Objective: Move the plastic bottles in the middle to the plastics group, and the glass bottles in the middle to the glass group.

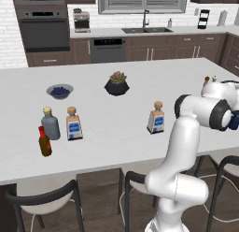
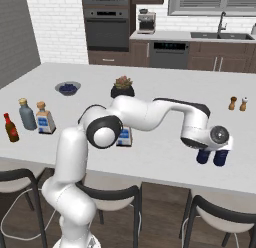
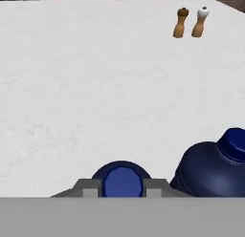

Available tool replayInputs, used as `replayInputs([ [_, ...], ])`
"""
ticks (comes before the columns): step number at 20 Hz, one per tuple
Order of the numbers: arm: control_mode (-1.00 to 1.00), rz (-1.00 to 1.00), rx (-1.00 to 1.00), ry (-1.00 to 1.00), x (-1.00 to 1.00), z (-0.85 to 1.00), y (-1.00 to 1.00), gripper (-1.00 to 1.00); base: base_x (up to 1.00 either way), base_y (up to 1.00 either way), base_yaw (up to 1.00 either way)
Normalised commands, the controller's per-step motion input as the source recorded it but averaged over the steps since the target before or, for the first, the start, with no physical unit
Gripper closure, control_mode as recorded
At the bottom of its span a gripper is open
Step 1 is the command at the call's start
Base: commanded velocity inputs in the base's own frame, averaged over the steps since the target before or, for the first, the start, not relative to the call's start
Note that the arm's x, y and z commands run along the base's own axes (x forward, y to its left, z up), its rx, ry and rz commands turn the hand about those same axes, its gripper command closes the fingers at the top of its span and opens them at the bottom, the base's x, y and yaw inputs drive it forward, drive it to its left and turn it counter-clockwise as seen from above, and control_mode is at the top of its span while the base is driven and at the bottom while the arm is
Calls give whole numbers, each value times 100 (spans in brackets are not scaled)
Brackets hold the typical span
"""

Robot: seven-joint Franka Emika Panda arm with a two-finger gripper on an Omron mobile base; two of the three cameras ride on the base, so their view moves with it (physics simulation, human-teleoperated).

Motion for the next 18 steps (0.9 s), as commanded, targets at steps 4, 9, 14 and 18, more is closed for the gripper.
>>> replayInputs([
  [4,-100,0,-13,15,11,15,6,100,0,0,0],
  [9,-100,0,-3,7,5,-5,1,100,0,0,0],
  [14,-100,0,4,0,9,-18,-4,100,0,0,0],
  [18,-100,0,5,1,13,-24,-3,100,0,0,0],
])
